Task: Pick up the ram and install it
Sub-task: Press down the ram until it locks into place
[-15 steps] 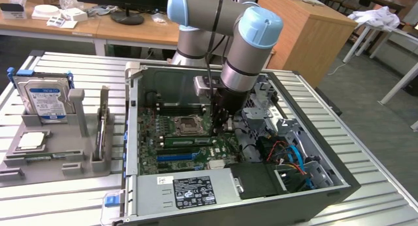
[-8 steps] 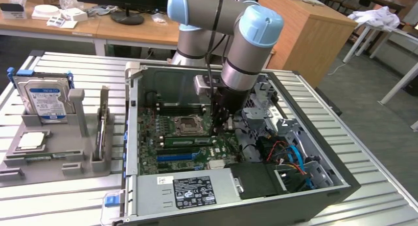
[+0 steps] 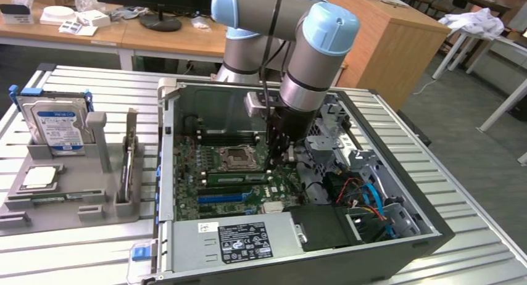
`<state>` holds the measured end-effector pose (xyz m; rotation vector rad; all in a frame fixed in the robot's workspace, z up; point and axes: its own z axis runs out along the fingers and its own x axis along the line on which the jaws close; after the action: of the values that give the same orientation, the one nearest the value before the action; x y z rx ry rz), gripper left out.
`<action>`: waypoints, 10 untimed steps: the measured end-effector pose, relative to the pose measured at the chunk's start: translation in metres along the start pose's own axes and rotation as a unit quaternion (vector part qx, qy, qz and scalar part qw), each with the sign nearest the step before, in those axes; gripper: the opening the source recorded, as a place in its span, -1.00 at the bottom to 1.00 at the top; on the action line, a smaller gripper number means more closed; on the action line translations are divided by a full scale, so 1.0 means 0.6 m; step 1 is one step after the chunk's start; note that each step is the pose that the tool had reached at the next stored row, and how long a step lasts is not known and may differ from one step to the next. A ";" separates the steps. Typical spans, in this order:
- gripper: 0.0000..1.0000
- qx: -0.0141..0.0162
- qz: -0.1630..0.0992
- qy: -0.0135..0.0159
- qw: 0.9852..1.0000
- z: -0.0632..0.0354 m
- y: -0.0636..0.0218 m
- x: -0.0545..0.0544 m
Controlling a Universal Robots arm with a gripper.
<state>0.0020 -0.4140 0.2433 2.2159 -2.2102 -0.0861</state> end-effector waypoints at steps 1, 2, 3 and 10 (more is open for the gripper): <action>-0.79 0.000 0.000 0.000 1.000 0.000 0.000 0.000; -0.79 0.000 0.000 0.000 1.000 0.000 0.000 0.000; -0.79 0.000 0.000 0.000 1.000 0.000 0.000 0.000; -0.79 0.001 0.000 0.000 1.000 0.001 0.018 0.000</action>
<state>-0.0086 -0.4140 0.2434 2.2164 -2.2106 -0.0847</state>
